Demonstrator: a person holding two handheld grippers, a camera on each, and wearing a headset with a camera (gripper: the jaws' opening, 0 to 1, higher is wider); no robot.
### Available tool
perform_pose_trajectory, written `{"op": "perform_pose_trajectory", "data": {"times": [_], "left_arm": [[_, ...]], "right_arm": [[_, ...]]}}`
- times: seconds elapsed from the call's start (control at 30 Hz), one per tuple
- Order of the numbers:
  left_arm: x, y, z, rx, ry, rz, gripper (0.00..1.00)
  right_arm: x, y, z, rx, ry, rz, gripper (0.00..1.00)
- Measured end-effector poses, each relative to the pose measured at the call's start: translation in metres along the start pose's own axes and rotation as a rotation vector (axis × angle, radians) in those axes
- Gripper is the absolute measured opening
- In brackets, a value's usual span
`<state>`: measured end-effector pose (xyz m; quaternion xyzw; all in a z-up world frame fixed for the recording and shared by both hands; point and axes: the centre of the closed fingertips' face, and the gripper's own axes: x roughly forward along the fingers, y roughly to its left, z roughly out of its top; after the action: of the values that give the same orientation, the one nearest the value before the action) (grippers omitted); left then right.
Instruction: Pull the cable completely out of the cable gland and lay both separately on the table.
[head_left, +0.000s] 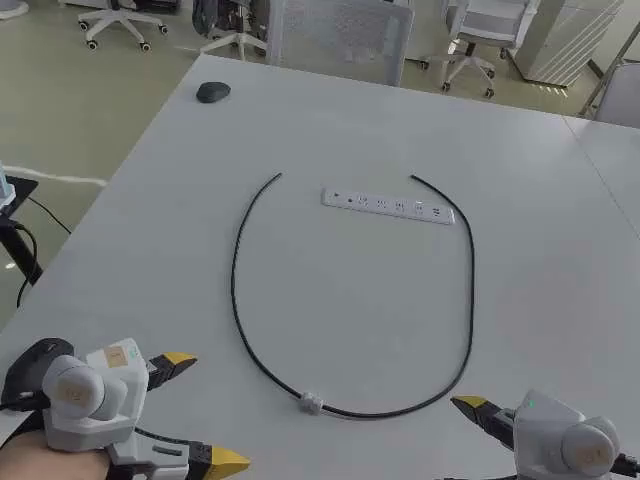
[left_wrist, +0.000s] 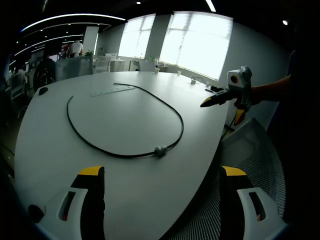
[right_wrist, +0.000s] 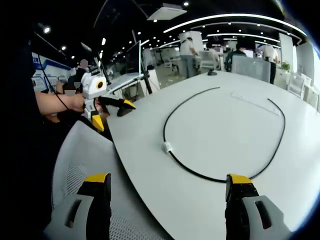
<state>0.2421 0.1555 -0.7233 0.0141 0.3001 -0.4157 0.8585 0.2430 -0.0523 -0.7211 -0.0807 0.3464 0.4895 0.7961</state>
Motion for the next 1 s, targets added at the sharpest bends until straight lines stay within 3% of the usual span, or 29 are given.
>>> {"op": "perform_pose_trajectory", "data": {"times": [0.4, 0.7, 0.77, 1.0], "left_arm": [[0.001, 0.001, 0.003, -0.001, -0.014, 0.003, 0.95], [0.004, 0.0, -0.003, -0.013, -0.005, -0.001, 0.95], [0.004, 0.0, 0.003, -0.039, -0.034, 0.0, 0.95], [0.009, -0.003, 0.004, -0.054, -0.04, -0.006, 0.94]], "right_arm": [[0.013, -0.001, 0.011, -0.004, 0.011, 0.021, 0.94], [0.025, -0.007, 0.025, 0.027, 0.003, 0.029, 0.92], [0.027, -0.009, 0.028, 0.025, 0.001, 0.026, 0.91], [0.039, -0.011, 0.039, 0.006, 0.011, 0.038, 0.88]]}}
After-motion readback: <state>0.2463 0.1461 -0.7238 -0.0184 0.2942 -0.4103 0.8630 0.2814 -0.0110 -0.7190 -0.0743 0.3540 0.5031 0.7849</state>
